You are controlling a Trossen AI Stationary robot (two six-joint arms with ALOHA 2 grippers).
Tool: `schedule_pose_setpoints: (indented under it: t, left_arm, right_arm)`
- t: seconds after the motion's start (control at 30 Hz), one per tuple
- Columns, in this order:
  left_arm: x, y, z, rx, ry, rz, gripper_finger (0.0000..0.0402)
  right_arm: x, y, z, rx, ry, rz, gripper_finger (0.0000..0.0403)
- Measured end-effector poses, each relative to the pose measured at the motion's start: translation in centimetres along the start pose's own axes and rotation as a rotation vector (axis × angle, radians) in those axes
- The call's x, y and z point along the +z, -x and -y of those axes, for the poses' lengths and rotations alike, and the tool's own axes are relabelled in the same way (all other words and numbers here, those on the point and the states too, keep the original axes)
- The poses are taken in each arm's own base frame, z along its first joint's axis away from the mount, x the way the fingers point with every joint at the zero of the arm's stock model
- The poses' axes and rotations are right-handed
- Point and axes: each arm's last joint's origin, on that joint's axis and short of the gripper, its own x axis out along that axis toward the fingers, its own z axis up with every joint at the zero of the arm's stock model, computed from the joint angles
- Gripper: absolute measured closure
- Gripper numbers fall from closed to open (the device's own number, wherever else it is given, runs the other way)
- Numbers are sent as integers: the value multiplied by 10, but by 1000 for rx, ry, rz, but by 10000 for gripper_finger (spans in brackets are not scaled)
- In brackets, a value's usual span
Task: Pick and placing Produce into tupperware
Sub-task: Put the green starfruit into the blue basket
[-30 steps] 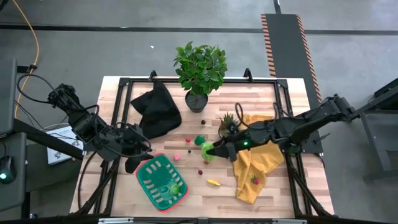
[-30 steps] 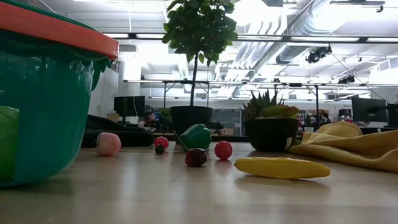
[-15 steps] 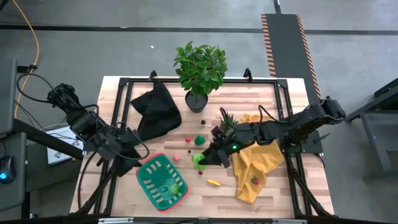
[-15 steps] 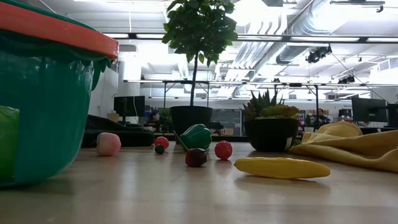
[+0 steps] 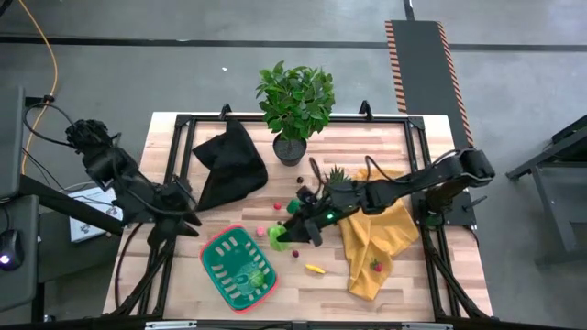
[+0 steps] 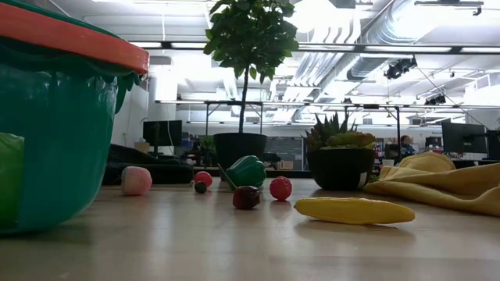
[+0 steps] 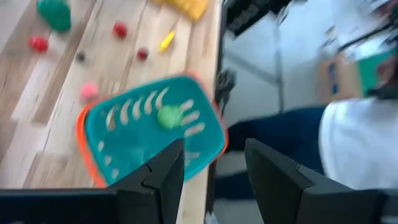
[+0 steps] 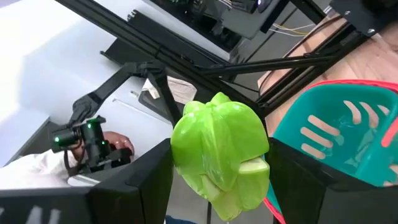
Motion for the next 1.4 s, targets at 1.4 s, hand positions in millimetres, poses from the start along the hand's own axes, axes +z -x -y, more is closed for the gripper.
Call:
schedule_pose_setpoints:
  t: [1.4]
  left_arm:
    - [-33, -62, -44, -231, -27, 658, 245]
  right_arm:
    - [56, -53, -6, -36, 118, 304, 189]
